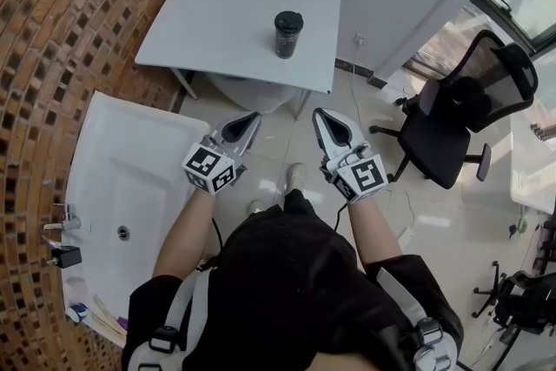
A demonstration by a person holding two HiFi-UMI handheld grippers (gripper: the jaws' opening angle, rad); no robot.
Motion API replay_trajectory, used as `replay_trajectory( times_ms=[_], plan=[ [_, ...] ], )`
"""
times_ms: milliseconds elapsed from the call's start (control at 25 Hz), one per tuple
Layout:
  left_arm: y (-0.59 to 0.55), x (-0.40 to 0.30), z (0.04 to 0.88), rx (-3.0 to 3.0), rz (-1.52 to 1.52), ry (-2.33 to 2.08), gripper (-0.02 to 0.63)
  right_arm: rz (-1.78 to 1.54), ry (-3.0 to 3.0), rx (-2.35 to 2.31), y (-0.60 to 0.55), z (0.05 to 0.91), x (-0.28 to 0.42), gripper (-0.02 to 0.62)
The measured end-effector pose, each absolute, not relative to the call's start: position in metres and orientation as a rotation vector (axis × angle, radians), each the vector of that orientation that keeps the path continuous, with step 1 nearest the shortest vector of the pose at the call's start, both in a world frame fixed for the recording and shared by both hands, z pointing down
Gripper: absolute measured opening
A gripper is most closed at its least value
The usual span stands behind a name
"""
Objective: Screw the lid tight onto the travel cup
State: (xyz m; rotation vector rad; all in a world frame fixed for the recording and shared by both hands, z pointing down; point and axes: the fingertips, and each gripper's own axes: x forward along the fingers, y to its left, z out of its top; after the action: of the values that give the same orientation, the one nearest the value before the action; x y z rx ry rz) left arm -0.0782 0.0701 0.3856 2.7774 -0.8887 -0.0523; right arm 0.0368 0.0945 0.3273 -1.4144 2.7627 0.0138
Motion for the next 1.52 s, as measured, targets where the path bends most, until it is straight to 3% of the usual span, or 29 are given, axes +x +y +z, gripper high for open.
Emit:
replay_trajectory(
  times_ms=[1520],
  plan=[
    [0.117, -0.054, 0.359, 2.799, -0.167, -1.007, 0.003, 0.002, 2.827, -1.266, 0.126, 0.324, 0.057, 0.003]
  ],
)
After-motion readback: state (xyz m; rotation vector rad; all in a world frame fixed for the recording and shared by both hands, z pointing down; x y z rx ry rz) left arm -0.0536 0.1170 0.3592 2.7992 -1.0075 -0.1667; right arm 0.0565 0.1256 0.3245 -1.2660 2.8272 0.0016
